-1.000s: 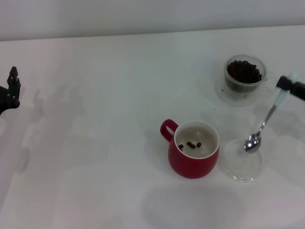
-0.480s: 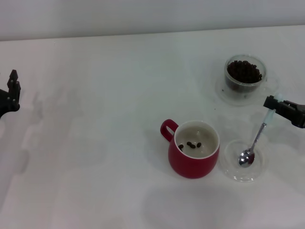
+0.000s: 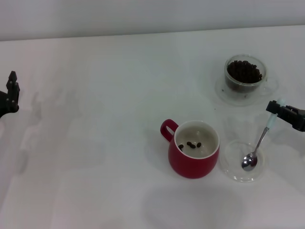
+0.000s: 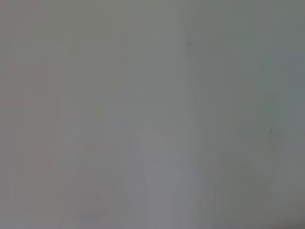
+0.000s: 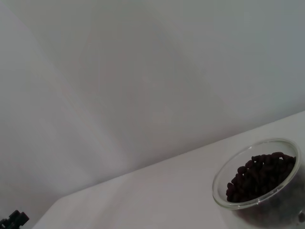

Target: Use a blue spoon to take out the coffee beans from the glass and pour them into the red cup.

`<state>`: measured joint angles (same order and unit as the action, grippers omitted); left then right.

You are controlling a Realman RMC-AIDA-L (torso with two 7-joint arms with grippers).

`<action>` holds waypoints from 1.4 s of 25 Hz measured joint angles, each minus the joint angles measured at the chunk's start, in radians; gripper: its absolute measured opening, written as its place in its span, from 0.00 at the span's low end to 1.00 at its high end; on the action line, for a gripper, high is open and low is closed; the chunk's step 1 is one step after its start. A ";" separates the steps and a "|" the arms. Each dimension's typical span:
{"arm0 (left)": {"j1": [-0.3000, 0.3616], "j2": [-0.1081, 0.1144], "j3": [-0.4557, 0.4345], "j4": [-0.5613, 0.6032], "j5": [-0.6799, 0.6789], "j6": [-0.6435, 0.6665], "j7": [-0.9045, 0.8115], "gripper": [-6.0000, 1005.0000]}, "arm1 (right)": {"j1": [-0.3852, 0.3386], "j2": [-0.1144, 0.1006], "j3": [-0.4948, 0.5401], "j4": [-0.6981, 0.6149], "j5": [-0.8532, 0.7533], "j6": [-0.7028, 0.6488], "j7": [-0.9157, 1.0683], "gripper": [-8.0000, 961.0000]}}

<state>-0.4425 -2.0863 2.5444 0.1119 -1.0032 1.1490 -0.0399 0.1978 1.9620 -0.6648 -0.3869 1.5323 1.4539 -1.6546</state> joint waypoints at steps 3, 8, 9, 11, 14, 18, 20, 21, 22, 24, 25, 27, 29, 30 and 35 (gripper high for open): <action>-0.004 0.000 0.000 0.000 0.000 0.000 0.000 0.38 | 0.000 0.000 0.000 0.000 0.000 -0.001 0.004 0.22; -0.008 0.000 0.001 0.000 0.000 0.000 0.000 0.38 | 0.000 0.000 0.001 0.000 0.004 -0.001 0.006 0.22; -0.009 0.000 0.000 0.000 0.000 0.000 0.000 0.38 | 0.001 0.000 0.001 0.000 0.004 -0.001 0.006 0.22; -0.010 0.000 -0.001 0.000 0.000 0.000 0.000 0.38 | 0.004 0.000 0.001 0.000 0.004 -0.002 0.006 0.22; -0.011 0.000 -0.002 0.000 0.000 -0.001 0.000 0.38 | 0.008 0.000 0.001 0.000 0.004 -0.005 0.007 0.22; -0.012 0.000 -0.003 0.000 0.000 -0.002 0.000 0.38 | 0.011 0.000 0.000 0.000 0.002 -0.015 0.010 0.22; -0.013 0.000 -0.003 0.000 0.000 -0.002 0.000 0.38 | 0.012 0.000 -0.003 0.000 0.001 -0.024 0.010 0.22; -0.013 0.000 -0.003 0.000 0.000 -0.003 0.000 0.38 | 0.012 0.000 -0.006 0.000 0.001 -0.030 0.010 0.23; -0.013 0.000 -0.002 0.000 0.000 -0.003 0.000 0.38 | 0.013 0.001 -0.007 0.000 -0.001 -0.032 0.010 0.23; -0.013 0.000 -0.002 0.000 0.000 -0.003 0.000 0.38 | 0.016 0.002 -0.008 0.003 -0.006 -0.036 0.010 0.23; -0.013 0.000 -0.002 0.000 0.000 -0.003 0.000 0.38 | 0.018 0.002 -0.008 0.006 -0.007 -0.037 0.010 0.23; -0.013 0.000 -0.002 0.000 0.000 -0.003 0.000 0.38 | 0.020 0.002 -0.007 0.010 -0.008 -0.037 0.008 0.23; -0.013 0.000 -0.001 0.000 0.000 -0.003 0.000 0.38 | 0.021 0.000 -0.002 0.010 -0.007 -0.037 0.004 0.23; -0.013 0.000 -0.001 0.000 0.000 -0.003 0.000 0.38 | 0.021 -0.001 0.000 0.010 -0.005 -0.037 0.003 0.23; -0.013 0.000 0.001 0.000 0.000 -0.003 0.000 0.38 | 0.025 -0.005 0.042 0.003 0.003 -0.037 -0.024 0.23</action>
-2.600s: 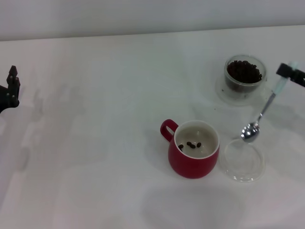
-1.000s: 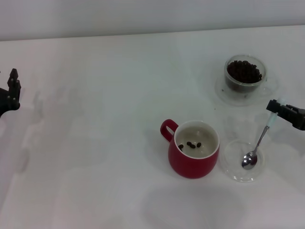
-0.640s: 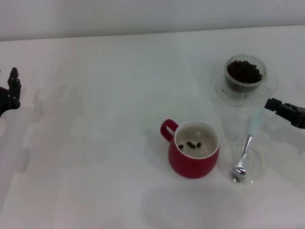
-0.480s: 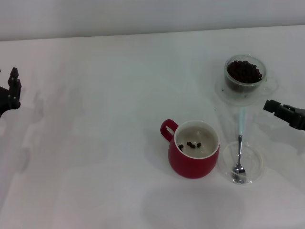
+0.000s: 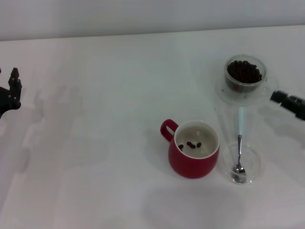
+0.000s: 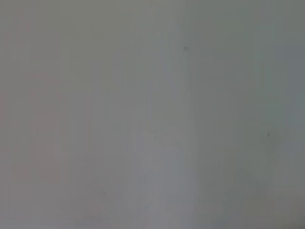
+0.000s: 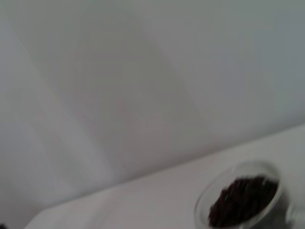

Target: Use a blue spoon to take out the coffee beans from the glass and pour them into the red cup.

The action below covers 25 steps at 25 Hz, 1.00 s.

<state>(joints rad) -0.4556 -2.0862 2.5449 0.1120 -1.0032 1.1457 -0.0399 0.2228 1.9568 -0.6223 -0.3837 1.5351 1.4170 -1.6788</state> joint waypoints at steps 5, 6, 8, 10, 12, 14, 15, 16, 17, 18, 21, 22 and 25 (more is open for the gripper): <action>0.003 0.000 -0.002 0.000 0.000 0.000 0.000 0.38 | 0.014 0.003 0.127 0.001 0.001 -0.004 -0.095 0.24; 0.004 0.000 -0.002 0.000 0.000 0.000 0.000 0.38 | 0.017 0.003 0.147 0.003 0.001 -0.009 -0.121 0.24; 0.005 0.000 -0.002 0.000 0.000 0.000 0.000 0.38 | 0.021 0.009 0.198 0.006 0.001 -0.022 -0.187 0.24; 0.008 0.000 -0.003 0.000 0.000 0.000 0.000 0.38 | 0.022 0.021 0.250 0.006 0.001 -0.036 -0.266 0.24; 0.009 0.000 -0.003 0.000 0.000 0.000 0.000 0.38 | 0.023 0.035 0.307 0.009 0.001 -0.044 -0.357 0.24; 0.009 0.001 -0.003 0.000 0.000 0.000 0.000 0.38 | 0.026 0.041 0.355 0.029 0.007 -0.051 -0.442 0.24; 0.009 0.001 -0.003 0.000 0.000 0.001 0.000 0.38 | 0.029 0.042 0.378 0.043 0.013 -0.055 -0.479 0.24; 0.009 0.001 -0.004 0.000 -0.001 0.002 0.000 0.38 | 0.031 0.042 0.398 0.061 0.023 -0.067 -0.514 0.25; 0.009 0.001 -0.007 0.000 -0.004 0.002 0.000 0.38 | 0.033 0.042 0.416 0.074 0.031 -0.079 -0.540 0.25; 0.009 0.002 -0.009 0.000 -0.008 0.003 0.000 0.38 | 0.034 0.042 0.438 0.087 0.044 -0.096 -0.573 0.25; 0.008 0.003 -0.017 0.000 -0.024 0.008 0.005 0.39 | 0.035 0.042 0.474 0.118 0.077 -0.134 -0.651 0.25; 0.009 0.003 -0.017 0.000 -0.032 0.010 0.012 0.39 | 0.035 0.042 0.486 0.132 0.094 -0.146 -0.683 0.25; 0.009 0.003 -0.017 0.000 -0.078 0.014 0.038 0.39 | 0.035 0.043 0.515 0.175 0.143 -0.160 -0.781 0.25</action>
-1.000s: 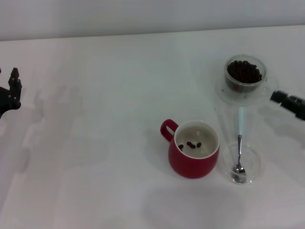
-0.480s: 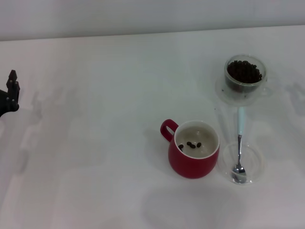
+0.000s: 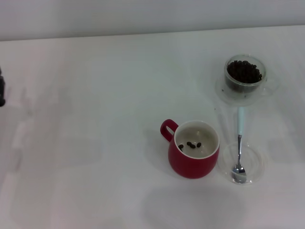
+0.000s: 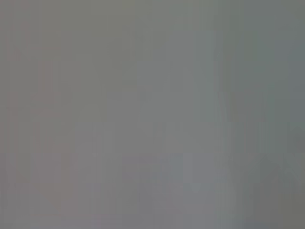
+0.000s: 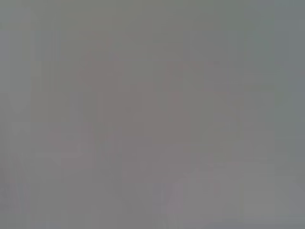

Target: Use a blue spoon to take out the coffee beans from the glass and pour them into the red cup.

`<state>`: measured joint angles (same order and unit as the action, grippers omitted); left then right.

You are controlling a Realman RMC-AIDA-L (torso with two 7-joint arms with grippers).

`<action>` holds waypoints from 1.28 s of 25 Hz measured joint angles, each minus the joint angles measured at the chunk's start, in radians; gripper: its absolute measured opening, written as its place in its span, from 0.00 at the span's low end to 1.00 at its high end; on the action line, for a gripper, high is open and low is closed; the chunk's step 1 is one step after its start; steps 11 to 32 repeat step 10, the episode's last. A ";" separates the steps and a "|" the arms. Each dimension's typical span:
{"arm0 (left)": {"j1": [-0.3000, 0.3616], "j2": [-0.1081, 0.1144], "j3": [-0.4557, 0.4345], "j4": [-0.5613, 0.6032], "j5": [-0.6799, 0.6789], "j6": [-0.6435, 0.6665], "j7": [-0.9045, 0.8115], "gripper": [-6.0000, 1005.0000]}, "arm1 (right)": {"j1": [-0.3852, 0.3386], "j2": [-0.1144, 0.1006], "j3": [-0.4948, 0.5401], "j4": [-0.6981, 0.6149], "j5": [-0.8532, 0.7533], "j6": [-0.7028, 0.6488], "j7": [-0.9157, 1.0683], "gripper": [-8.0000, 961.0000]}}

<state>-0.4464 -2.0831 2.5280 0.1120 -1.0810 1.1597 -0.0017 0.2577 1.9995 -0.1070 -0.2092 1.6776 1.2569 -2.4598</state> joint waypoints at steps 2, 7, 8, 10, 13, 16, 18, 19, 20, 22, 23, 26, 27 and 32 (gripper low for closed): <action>0.000 0.000 0.000 0.000 -0.046 0.001 0.011 0.39 | 0.000 0.000 0.012 0.031 0.038 -0.001 -0.074 0.25; -0.003 0.000 0.000 0.000 -0.095 0.003 0.019 0.39 | 0.002 0.002 0.016 0.062 0.101 0.003 -0.177 0.40; -0.003 0.000 0.000 0.000 -0.100 0.006 0.019 0.39 | 0.003 0.002 0.017 0.062 0.103 0.003 -0.182 0.43; -0.004 0.002 0.000 0.000 -0.133 0.027 0.020 0.39 | 0.004 0.002 0.017 0.061 0.106 0.003 -0.188 0.47; -0.004 0.002 0.000 0.000 -0.133 0.027 0.020 0.39 | 0.004 0.002 0.017 0.061 0.106 0.003 -0.188 0.47; -0.004 0.002 0.000 0.000 -0.133 0.027 0.020 0.39 | 0.004 0.002 0.017 0.061 0.106 0.003 -0.188 0.47; -0.004 0.002 0.000 0.000 -0.133 0.027 0.020 0.39 | 0.004 0.002 0.017 0.061 0.106 0.003 -0.188 0.47; -0.004 0.002 0.000 0.000 -0.133 0.027 0.020 0.39 | 0.004 0.002 0.017 0.061 0.106 0.003 -0.188 0.47; -0.004 0.002 0.000 0.000 -0.133 0.027 0.020 0.39 | 0.004 0.002 0.017 0.061 0.106 0.003 -0.188 0.47; -0.004 0.002 0.000 0.000 -0.133 0.027 0.020 0.39 | 0.004 0.002 0.017 0.061 0.106 0.003 -0.188 0.47; -0.004 0.002 0.000 0.000 -0.133 0.027 0.020 0.39 | 0.004 0.002 0.017 0.061 0.106 0.003 -0.188 0.47; -0.004 0.002 0.000 0.000 -0.133 0.027 0.020 0.39 | 0.004 0.002 0.017 0.061 0.106 0.003 -0.188 0.47; -0.004 0.002 0.000 0.000 -0.133 0.027 0.020 0.39 | 0.004 0.002 0.017 0.061 0.106 0.003 -0.188 0.47; -0.004 0.002 0.000 0.000 -0.133 0.027 0.020 0.39 | 0.004 0.002 0.017 0.061 0.106 0.003 -0.188 0.47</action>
